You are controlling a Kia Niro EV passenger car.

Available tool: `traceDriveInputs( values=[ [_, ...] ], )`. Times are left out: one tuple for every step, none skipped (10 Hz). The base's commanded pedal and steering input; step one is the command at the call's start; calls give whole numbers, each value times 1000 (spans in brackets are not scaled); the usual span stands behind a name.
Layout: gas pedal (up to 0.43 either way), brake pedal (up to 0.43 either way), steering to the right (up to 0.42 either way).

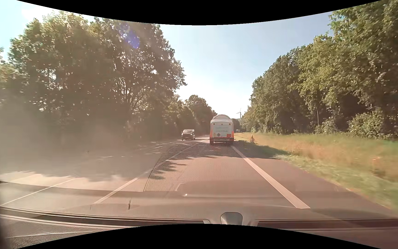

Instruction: Follow the waypoints while adhering to traffic rules and regulations

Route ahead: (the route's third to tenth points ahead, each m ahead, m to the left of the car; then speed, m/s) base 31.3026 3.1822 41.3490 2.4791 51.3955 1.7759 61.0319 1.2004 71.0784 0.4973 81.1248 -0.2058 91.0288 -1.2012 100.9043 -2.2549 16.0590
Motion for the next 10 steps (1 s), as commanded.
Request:
traceDriveInputs(
  values=[
    [59,6,6],
    [59,6,6],
    [59,6,6],
    [67,6,6],
    [79,6,6],
    [87,6,7],
    [87,6,7],
    [98,12,7],
    [98,6,7],
    [98,6,7]
  ],
)
